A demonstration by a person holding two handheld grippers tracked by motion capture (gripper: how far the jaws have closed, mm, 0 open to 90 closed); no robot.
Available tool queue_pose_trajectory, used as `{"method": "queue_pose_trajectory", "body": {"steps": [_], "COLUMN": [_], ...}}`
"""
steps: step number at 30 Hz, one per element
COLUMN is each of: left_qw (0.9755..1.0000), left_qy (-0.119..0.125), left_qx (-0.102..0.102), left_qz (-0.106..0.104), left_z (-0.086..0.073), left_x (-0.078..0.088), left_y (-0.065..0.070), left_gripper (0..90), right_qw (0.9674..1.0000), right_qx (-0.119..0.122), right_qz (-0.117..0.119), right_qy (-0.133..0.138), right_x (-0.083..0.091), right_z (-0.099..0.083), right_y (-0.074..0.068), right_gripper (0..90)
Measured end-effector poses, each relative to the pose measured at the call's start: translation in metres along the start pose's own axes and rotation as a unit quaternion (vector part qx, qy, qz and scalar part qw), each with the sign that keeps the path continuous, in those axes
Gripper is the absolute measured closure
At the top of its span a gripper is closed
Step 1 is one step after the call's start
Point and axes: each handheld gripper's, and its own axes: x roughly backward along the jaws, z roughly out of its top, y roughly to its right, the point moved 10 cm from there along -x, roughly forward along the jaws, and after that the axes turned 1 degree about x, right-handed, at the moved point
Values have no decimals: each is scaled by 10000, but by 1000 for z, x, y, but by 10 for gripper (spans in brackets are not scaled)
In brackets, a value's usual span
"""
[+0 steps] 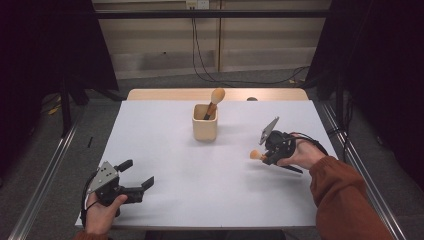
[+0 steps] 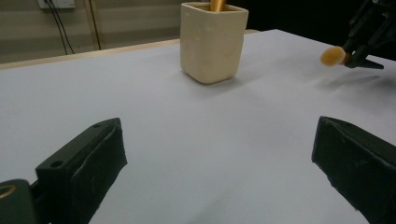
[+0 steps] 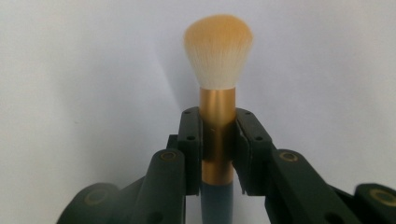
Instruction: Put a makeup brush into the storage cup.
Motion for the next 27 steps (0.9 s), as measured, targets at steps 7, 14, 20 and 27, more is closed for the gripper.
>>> {"method": "queue_pose_trajectory", "body": {"steps": [7,14,20,27], "left_qw": [10000,10000,10000,10000], "left_qy": [-33,-12,-40,-35], "left_qx": [-3,27,-13,-1], "left_qz": [-30,-1,-2,5], "left_z": [-1,0,-1,-1], "left_x": [-1,0,-1,-1], "left_y": [1,0,0,0], "left_gripper": [26,26,26,26], "right_qw": [9987,9940,9857,9690], "right_qx": [-285,-741,-1132,-1553], "right_qz": [-279,-452,-702,-958], "right_qy": [318,671,1031,1663], "right_x": [8,18,25,37], "right_z": [4,9,12,14], "right_y": [9,15,22,30], "right_gripper": [749,749,749,749]}}
